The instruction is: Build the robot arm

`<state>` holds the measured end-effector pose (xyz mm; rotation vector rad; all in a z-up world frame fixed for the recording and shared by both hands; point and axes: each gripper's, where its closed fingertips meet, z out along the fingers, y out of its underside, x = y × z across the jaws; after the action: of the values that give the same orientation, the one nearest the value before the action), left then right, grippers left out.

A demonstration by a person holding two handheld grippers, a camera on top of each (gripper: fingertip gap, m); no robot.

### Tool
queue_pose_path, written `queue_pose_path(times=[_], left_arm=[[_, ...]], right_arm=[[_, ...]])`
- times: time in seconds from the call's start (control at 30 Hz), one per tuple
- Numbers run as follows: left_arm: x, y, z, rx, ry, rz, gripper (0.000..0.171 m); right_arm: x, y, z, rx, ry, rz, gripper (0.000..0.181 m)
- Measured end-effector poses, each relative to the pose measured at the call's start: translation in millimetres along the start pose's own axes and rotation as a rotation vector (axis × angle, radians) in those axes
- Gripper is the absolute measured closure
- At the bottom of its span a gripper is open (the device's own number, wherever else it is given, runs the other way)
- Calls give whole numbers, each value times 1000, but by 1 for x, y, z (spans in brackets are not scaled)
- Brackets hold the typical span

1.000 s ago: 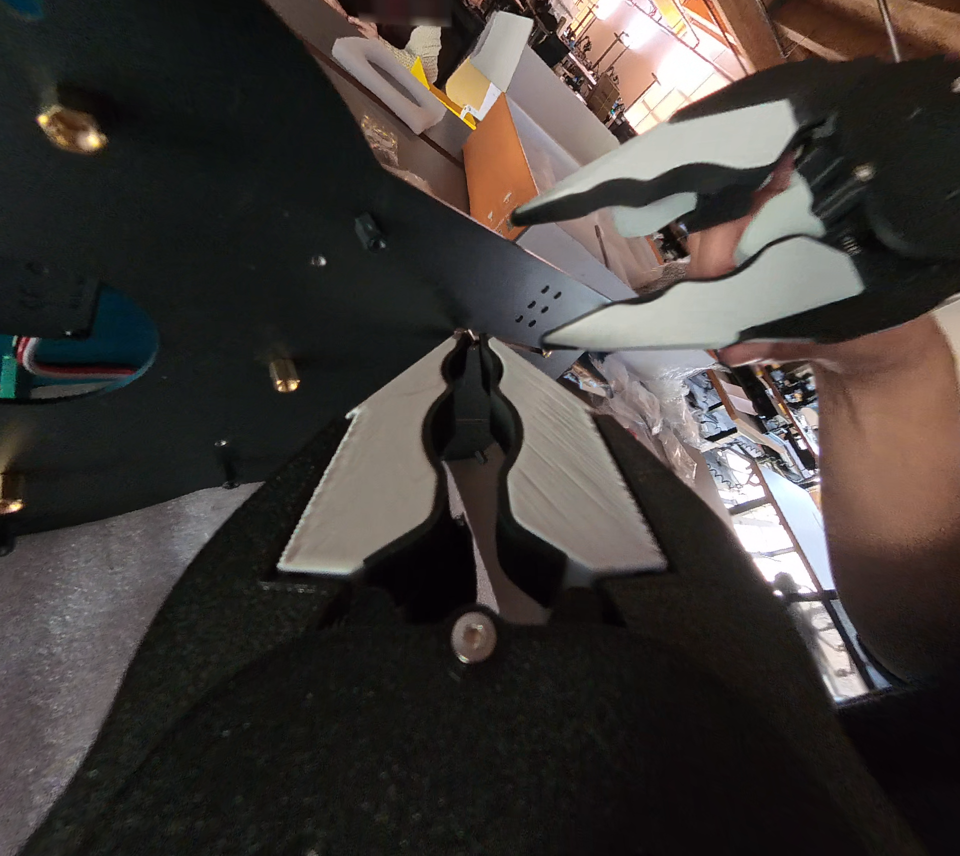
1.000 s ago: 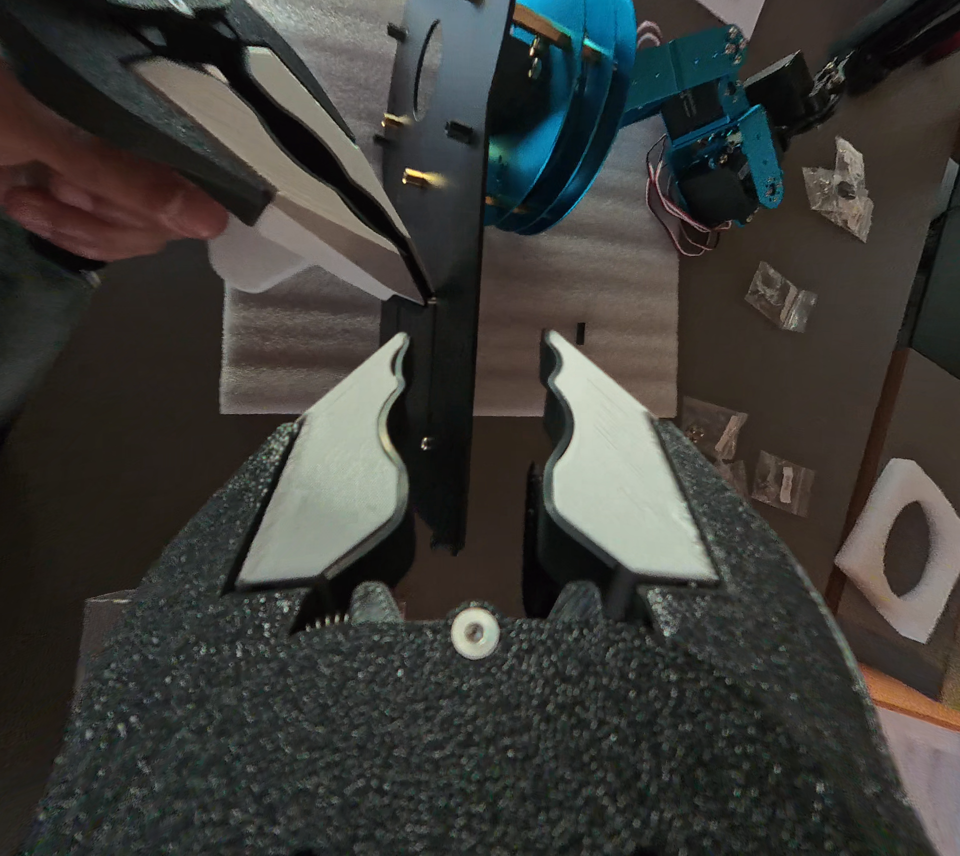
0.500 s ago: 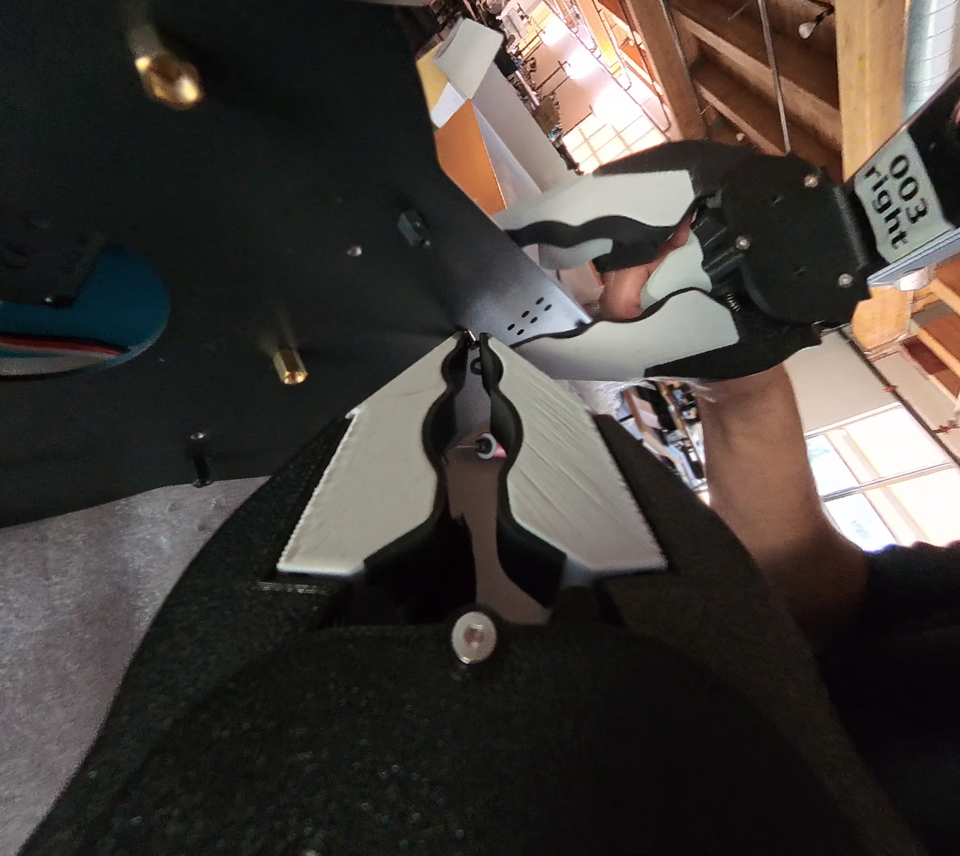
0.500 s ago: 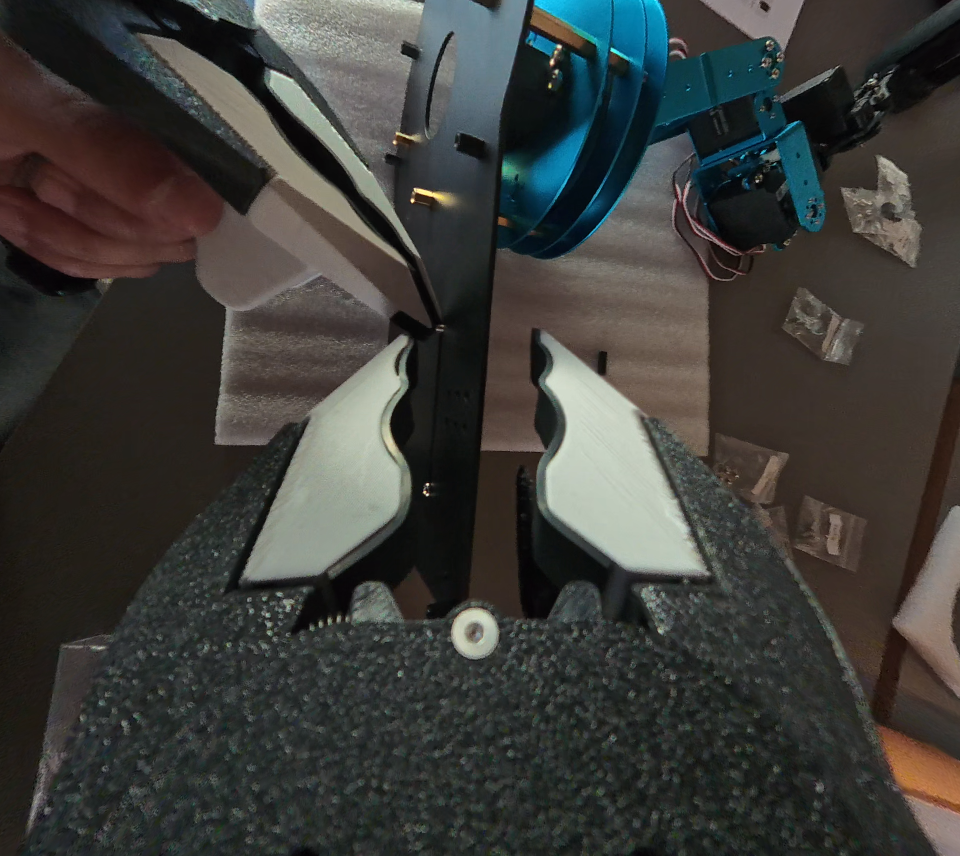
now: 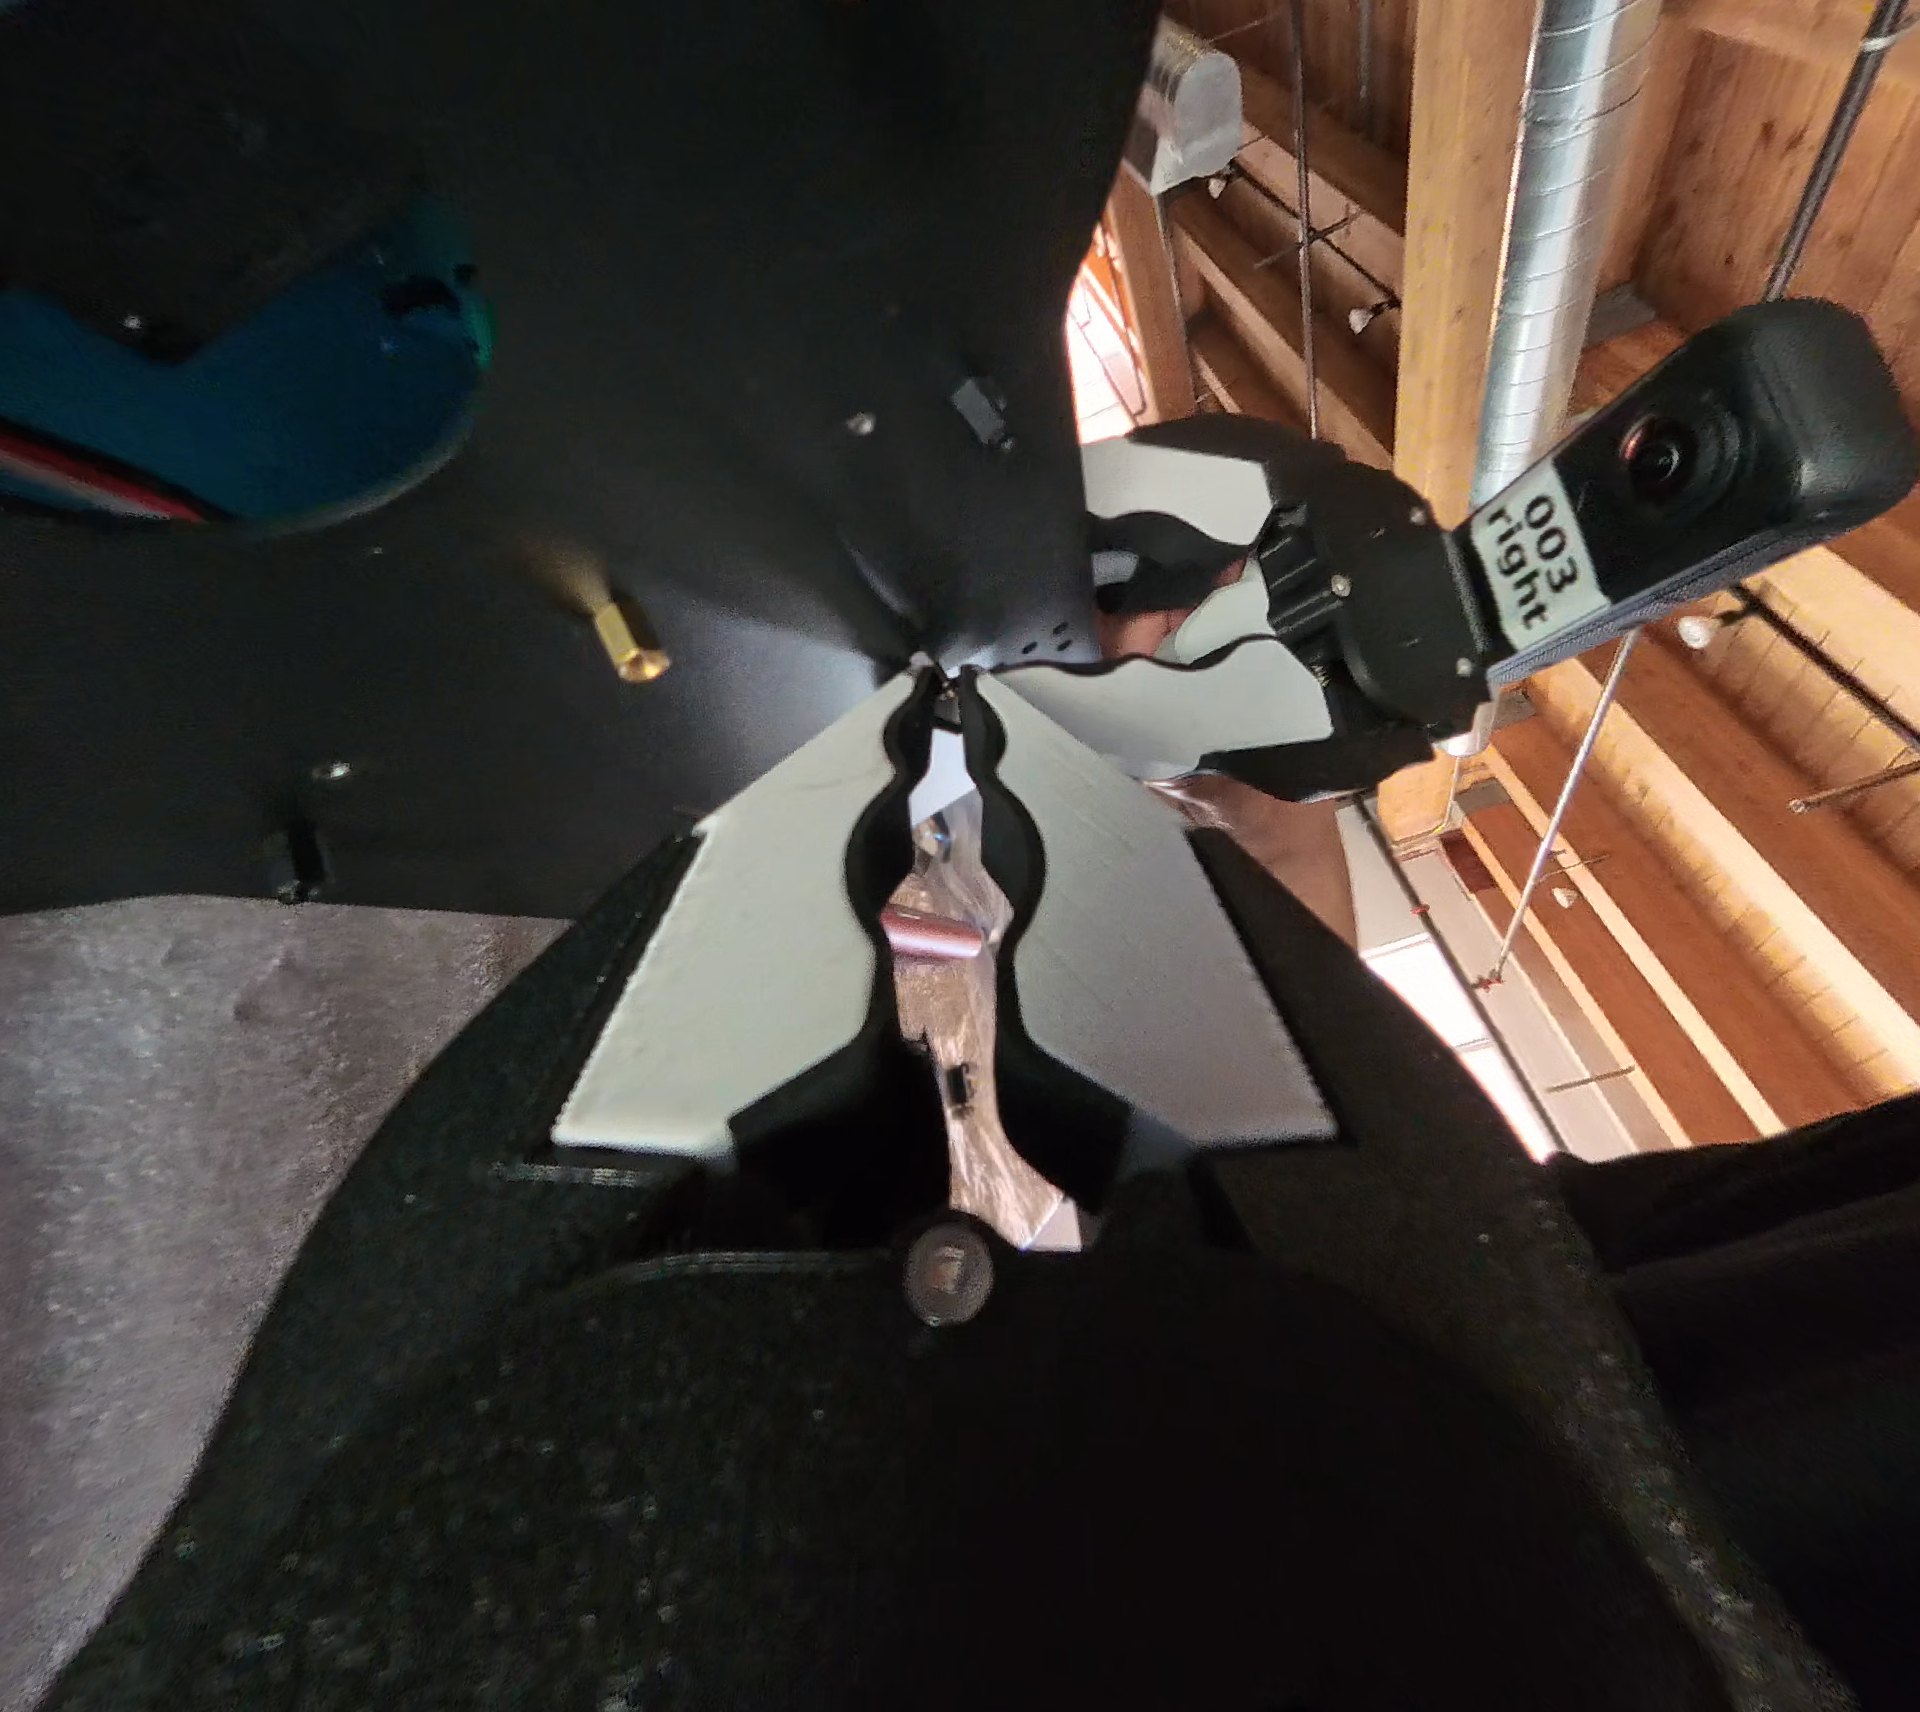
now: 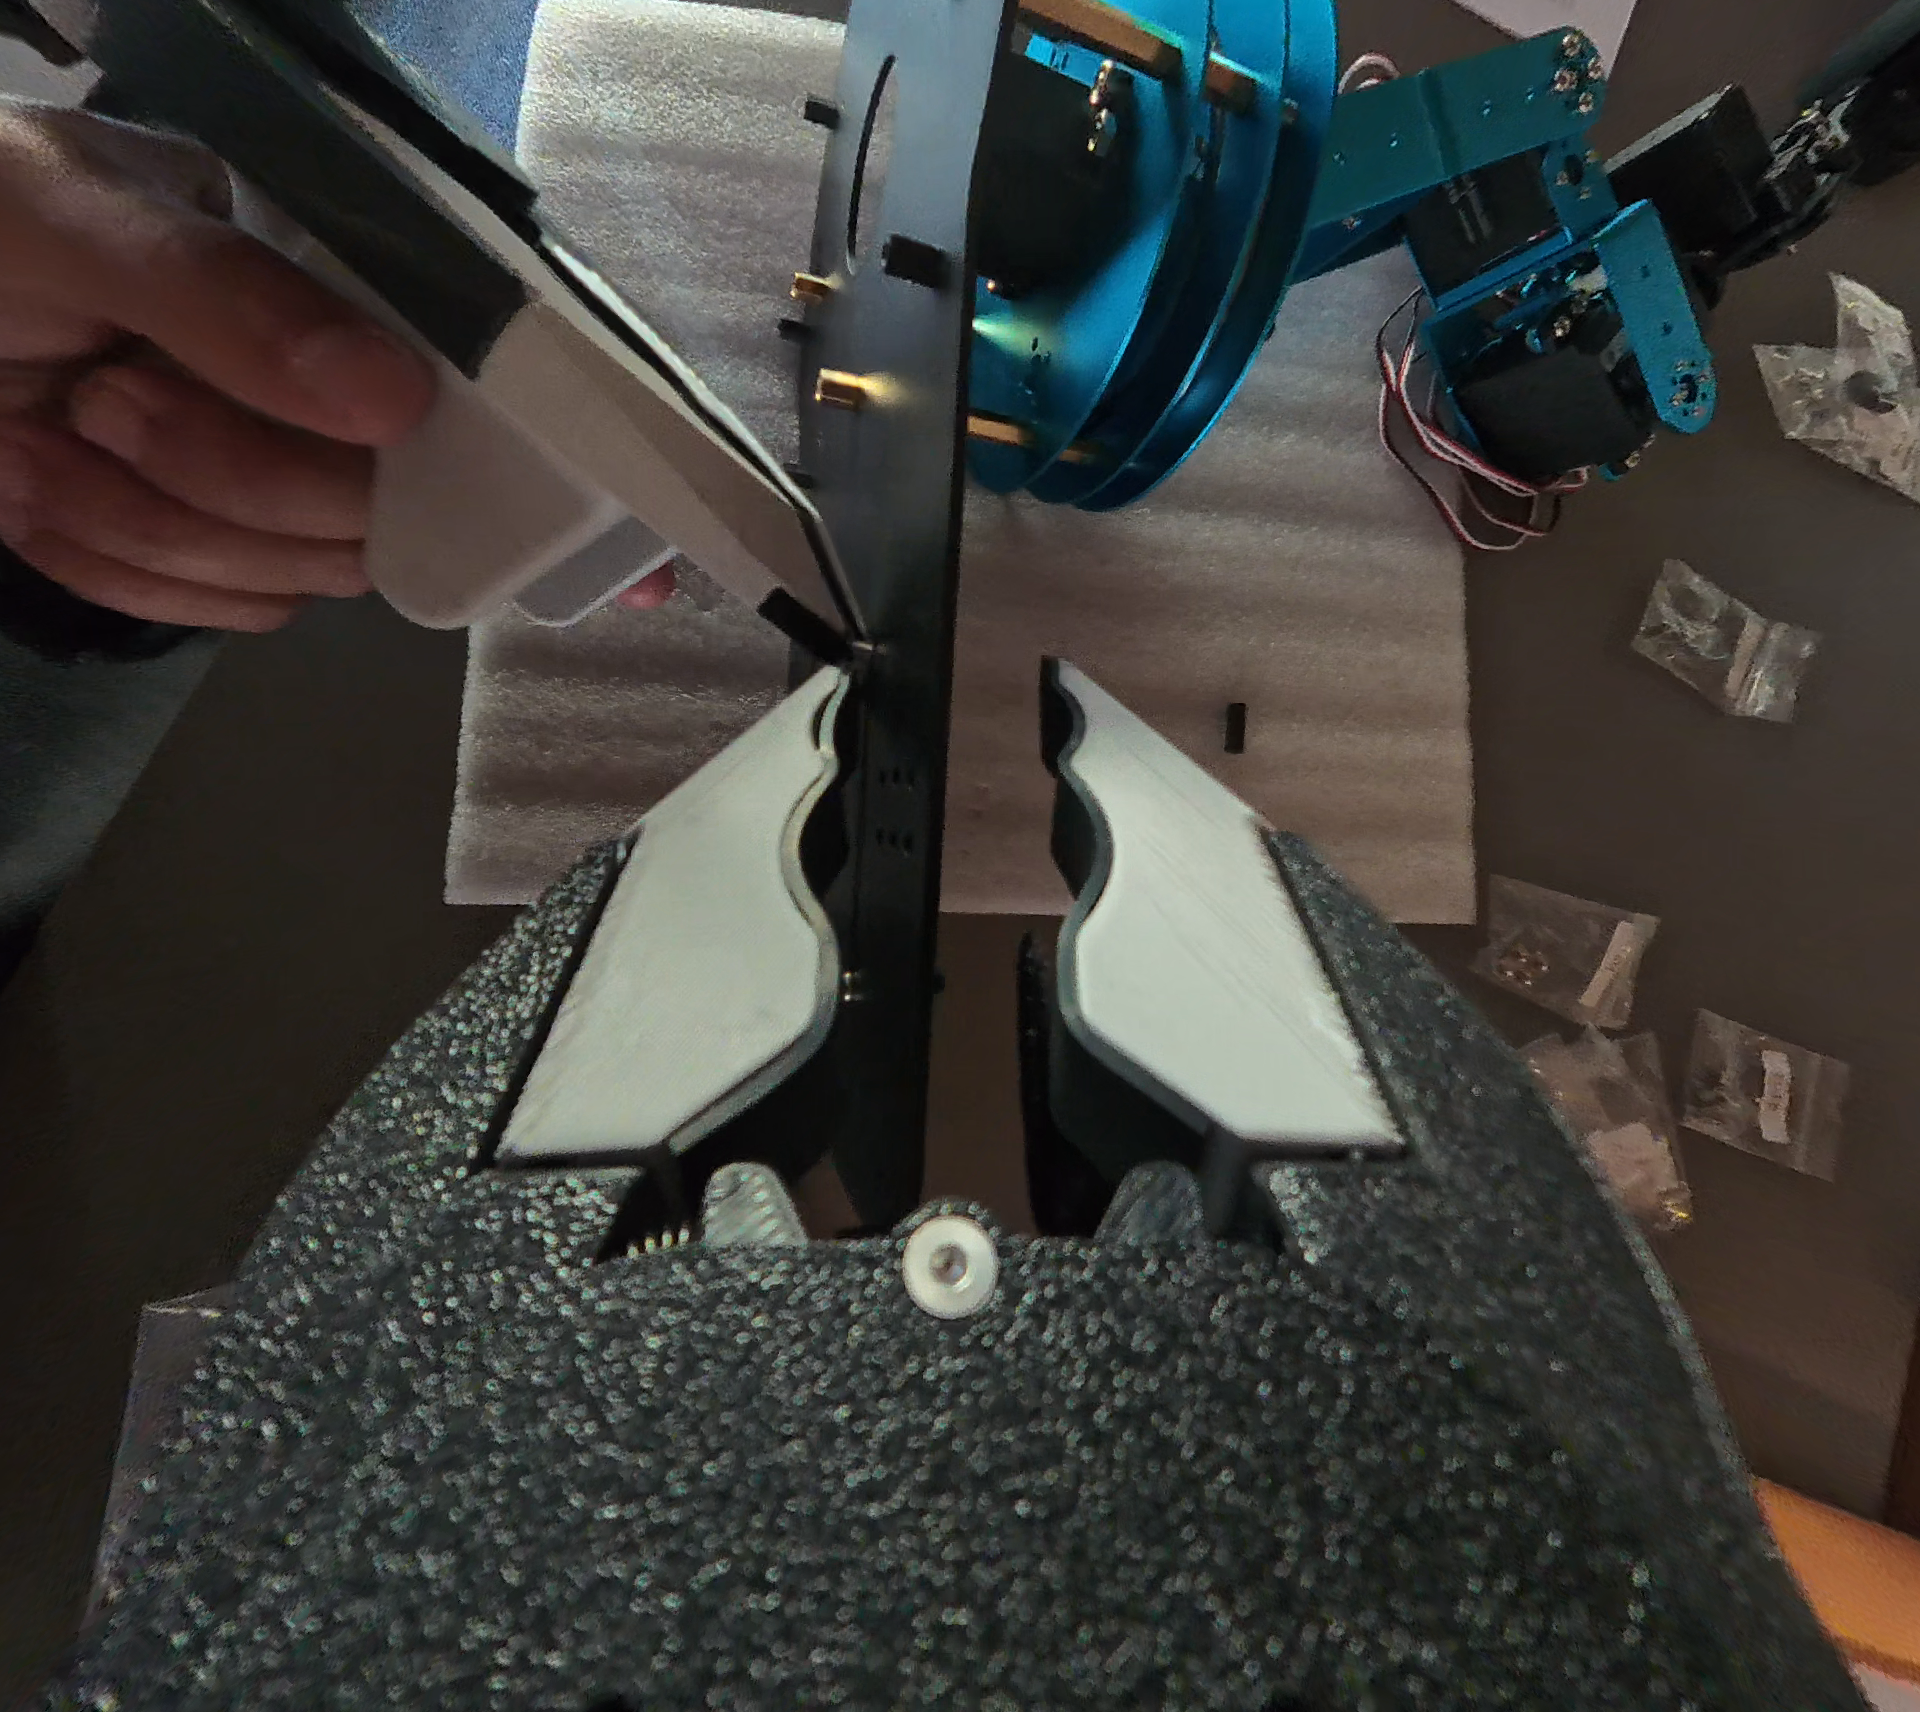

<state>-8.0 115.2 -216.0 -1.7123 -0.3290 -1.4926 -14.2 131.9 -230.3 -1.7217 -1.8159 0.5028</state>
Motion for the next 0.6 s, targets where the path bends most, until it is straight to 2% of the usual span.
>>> queue_pose_path(times=[0.2, 0.27, 0.33, 0.43, 0.5, 0.6], left_arm=[[2, 1, -1, 4, 34, -27, 168], [-1, 4, -7, -24, 14, 7, 168], [-17, 15, -18, -117, -115, 167, 169], [-58, 33, -43, -343, -433, 609, 169], [-73, 49, -56, -512, -531, 810, 168], [-79, 59, -60, -551, -570, 915, 169]], right_arm=[[0, 3, -2, -3, 1, 14, 146], [1, 4, -7, -10, 14, 15, 144], [2, 2, -16, 6, 17, 29, 143], [3, -4, -33, 63, 41, 51, 144], [4, -7, -44, 91, 65, 64, 145], [1, -14, -59, 157, 98, 82, 147]])
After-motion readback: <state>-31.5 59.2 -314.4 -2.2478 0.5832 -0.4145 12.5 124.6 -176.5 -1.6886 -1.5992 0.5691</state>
